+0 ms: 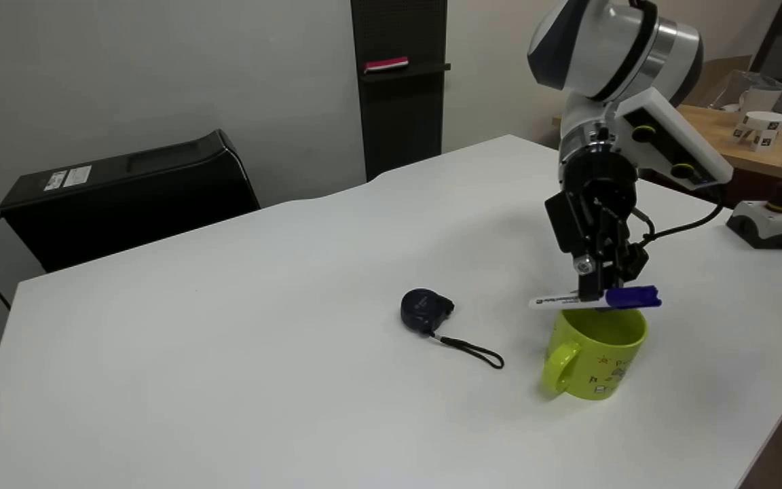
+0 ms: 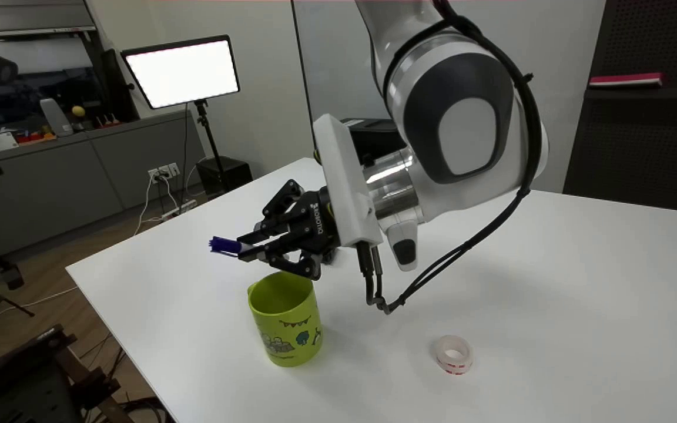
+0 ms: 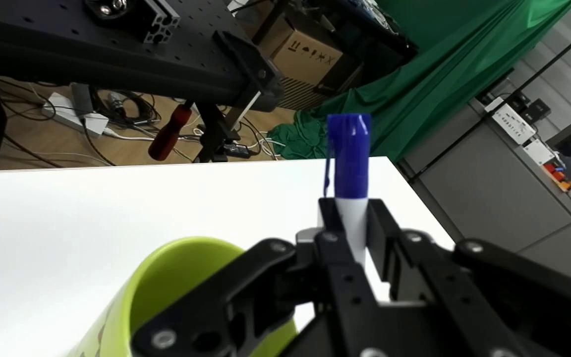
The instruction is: Place the blue marker in the yellow mug
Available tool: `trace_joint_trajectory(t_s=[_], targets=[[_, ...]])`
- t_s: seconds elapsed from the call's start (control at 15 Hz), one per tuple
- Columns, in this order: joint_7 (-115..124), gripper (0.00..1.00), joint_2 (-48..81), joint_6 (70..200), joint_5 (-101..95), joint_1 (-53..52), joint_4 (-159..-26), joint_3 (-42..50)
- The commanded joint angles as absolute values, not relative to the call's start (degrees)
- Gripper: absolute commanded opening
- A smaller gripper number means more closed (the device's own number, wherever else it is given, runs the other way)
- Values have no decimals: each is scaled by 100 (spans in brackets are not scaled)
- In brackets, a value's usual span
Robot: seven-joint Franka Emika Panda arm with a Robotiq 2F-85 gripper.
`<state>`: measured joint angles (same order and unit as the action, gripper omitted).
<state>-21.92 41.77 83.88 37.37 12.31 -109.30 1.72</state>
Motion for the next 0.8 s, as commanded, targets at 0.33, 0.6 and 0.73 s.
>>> trace_joint_trajectory(t_s=[0.33,0.6,0.73], targets=[[-2281,5,3414,8986,3565,1113,-11972,263],[-2276,5,2988,9072,3362,1148,-12214,399],[-2270,5,2790,9065,3235,1173,-12311,451]])
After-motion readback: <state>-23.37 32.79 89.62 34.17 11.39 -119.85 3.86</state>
